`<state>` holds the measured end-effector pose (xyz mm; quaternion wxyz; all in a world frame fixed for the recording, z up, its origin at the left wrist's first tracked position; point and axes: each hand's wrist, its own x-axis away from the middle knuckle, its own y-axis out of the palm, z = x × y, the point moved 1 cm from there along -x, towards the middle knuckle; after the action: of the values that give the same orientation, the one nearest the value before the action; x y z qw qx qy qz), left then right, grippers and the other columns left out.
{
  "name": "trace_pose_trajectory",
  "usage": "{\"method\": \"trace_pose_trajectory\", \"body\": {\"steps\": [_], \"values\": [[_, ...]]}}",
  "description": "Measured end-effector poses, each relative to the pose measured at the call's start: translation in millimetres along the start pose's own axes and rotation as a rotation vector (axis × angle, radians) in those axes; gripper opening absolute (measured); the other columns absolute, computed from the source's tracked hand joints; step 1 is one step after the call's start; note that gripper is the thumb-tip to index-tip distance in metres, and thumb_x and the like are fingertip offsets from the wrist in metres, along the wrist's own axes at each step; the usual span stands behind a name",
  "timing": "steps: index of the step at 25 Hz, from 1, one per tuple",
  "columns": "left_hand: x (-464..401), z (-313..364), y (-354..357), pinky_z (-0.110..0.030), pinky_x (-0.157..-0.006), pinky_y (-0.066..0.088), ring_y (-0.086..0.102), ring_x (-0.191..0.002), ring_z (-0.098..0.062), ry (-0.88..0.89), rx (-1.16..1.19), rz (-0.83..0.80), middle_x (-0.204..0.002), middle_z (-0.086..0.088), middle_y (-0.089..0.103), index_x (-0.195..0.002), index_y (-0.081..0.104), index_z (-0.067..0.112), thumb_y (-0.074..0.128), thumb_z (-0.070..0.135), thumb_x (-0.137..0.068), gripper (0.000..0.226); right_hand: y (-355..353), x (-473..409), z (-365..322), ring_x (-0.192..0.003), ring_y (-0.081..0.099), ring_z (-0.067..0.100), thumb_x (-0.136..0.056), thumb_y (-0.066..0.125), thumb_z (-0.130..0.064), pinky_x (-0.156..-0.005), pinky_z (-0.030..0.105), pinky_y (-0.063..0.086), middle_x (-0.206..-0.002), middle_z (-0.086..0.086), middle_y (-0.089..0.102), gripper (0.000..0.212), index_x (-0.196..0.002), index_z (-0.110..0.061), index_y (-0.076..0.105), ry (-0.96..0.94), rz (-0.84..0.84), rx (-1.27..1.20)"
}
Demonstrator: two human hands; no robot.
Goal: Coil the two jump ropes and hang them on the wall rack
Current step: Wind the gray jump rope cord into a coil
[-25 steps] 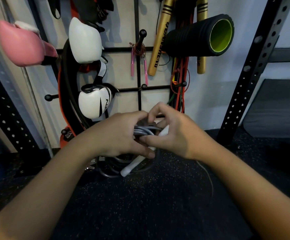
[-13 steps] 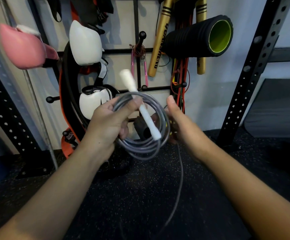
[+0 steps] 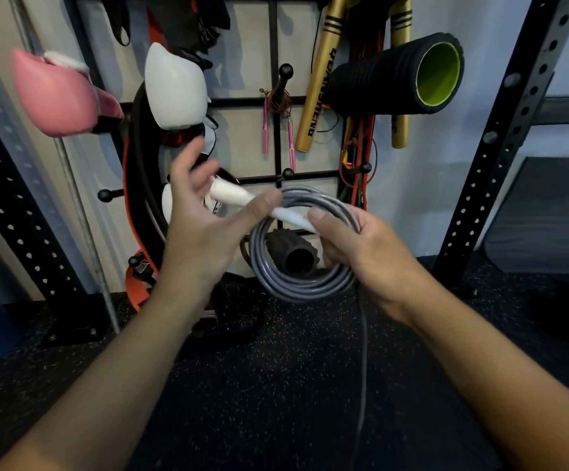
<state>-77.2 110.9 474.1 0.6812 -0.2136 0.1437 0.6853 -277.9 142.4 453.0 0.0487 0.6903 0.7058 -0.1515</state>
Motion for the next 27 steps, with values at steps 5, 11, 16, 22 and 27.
{"method": "trace_pose_trajectory", "body": {"steps": [5,11,16,22,27], "values": [[1.8,24.7,-2.2,-0.018,-0.095,0.049,0.059,-0.106,0.013,0.000,-0.694,-0.781,-0.123,0.025,0.064,-0.140,0.046,0.045,0.089,0.054,-0.062,0.089,0.0,6.3,-9.3,-0.068,0.068,0.010,-0.095,0.068,-0.040,-0.062,0.023,0.054,-0.080,-0.006,0.072,0.020,-0.104,-0.023,0.069,-0.057,-0.342,0.405],[12.7,-6.7,13.6,-0.036,-0.068,0.062,0.075,-0.081,-0.022,-0.499,-0.138,-0.839,-0.095,-0.008,0.079,-0.114,0.073,0.014,0.087,0.016,-0.077,0.040,6.0,5.8,4.4,-0.056,0.049,0.013,-0.095,0.070,-0.039,-0.057,0.038,0.039,-0.064,-0.004,0.059,0.033,-0.112,-0.018,0.052,-0.051,-0.299,0.310],[19.1,-9.7,23.8,-0.027,-0.051,0.055,0.059,-0.054,-0.016,-0.457,-0.145,-0.823,-0.064,-0.004,0.065,-0.106,0.073,0.012,0.084,0.026,-0.081,0.030,4.0,3.8,3.8,-0.053,0.044,0.012,-0.097,0.057,-0.054,-0.054,0.032,0.037,-0.060,-0.004,0.051,0.037,-0.099,-0.018,0.060,-0.108,-0.156,0.389],[4.7,-11.3,12.2,-0.026,-0.051,0.050,0.044,-0.043,-0.007,-0.359,0.373,-0.414,-0.052,0.008,0.048,-0.093,0.066,0.018,0.076,0.034,-0.077,0.025,-25.8,-2.2,4.5,-0.042,0.044,0.012,-0.098,0.026,-0.068,-0.044,0.023,0.038,-0.056,0.005,0.055,0.071,-0.078,-0.013,0.067,0.037,0.069,0.208],[9.2,-8.6,35.3,-0.028,-0.056,0.054,0.049,-0.050,-0.008,-0.384,0.861,0.137,-0.055,0.009,0.046,-0.074,0.056,0.021,0.067,0.037,-0.095,0.029,3.8,6.8,18.1,-0.057,0.053,0.025,-0.086,0.032,-0.084,-0.047,0.028,0.042,-0.090,0.011,0.064,0.074,-0.121,-0.024,0.058,0.063,-0.190,-0.060]]}}
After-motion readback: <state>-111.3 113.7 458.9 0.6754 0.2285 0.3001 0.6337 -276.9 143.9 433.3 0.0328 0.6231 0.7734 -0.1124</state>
